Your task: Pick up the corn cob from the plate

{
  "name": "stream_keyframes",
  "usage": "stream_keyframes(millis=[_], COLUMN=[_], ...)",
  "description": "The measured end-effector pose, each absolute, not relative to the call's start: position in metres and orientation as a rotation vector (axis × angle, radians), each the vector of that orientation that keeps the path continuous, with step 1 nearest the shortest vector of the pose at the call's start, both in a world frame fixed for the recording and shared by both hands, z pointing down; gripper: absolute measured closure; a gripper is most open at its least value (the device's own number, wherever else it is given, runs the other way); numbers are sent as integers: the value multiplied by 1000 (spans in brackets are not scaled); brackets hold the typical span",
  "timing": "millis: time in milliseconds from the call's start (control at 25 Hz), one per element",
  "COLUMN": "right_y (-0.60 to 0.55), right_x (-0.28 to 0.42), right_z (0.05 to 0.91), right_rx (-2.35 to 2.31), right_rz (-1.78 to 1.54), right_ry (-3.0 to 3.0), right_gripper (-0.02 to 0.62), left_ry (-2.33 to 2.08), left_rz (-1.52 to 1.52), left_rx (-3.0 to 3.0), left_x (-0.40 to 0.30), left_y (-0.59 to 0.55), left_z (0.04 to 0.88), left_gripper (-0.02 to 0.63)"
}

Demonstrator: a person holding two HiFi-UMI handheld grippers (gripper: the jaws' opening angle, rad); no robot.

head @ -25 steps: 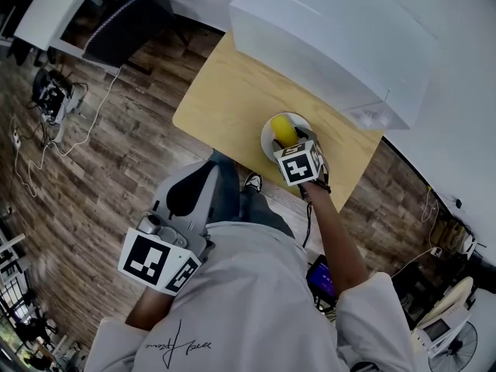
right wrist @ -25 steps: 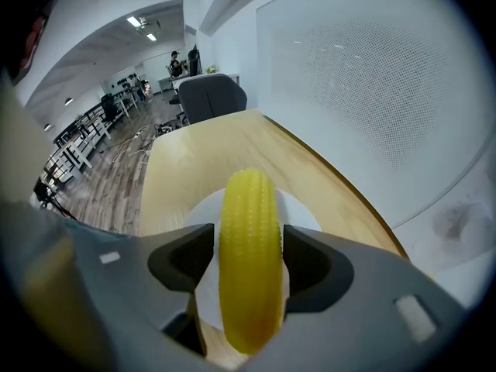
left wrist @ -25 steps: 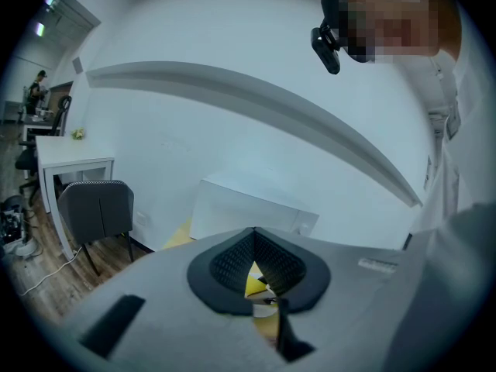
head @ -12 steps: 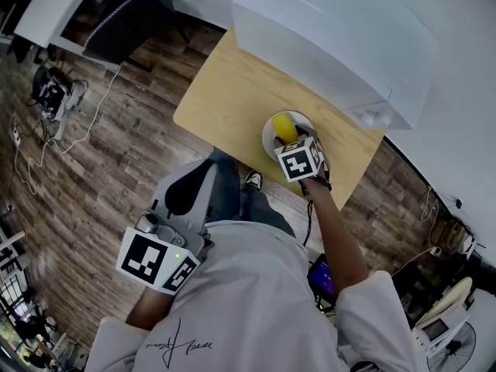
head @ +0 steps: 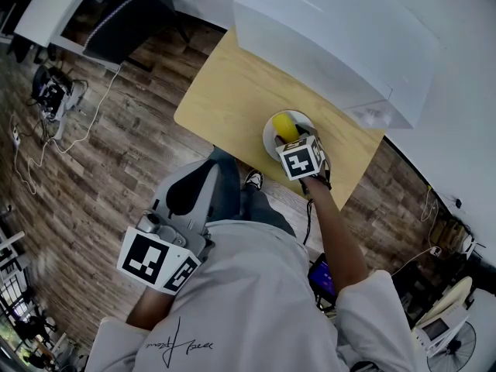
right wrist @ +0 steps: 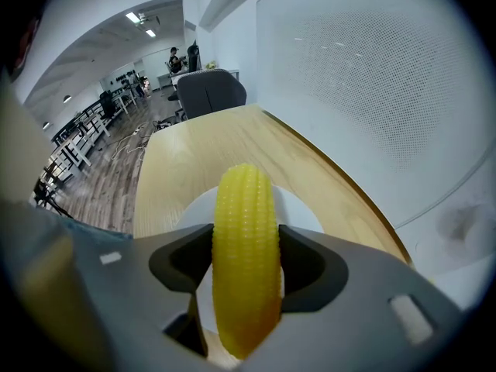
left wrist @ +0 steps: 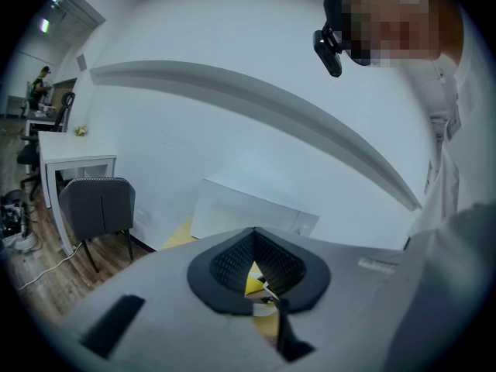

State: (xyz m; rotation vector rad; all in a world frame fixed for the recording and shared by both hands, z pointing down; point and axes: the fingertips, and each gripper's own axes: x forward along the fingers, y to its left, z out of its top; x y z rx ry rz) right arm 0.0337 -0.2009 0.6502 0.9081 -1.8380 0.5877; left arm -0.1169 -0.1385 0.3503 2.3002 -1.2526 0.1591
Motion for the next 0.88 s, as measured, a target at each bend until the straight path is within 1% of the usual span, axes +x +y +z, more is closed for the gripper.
stream_keyframes(millis=[880], right_y=[-191], right_x=[37], right_z=[643], right_rx=[962], right_rz=[692], right_ry=[-1868], right_gripper=[327], left_ry=[-1232], left_rz=[167], left_rx=[2323], left_x=[-111], left_y=[-128], left_z=[350], left_gripper=[612])
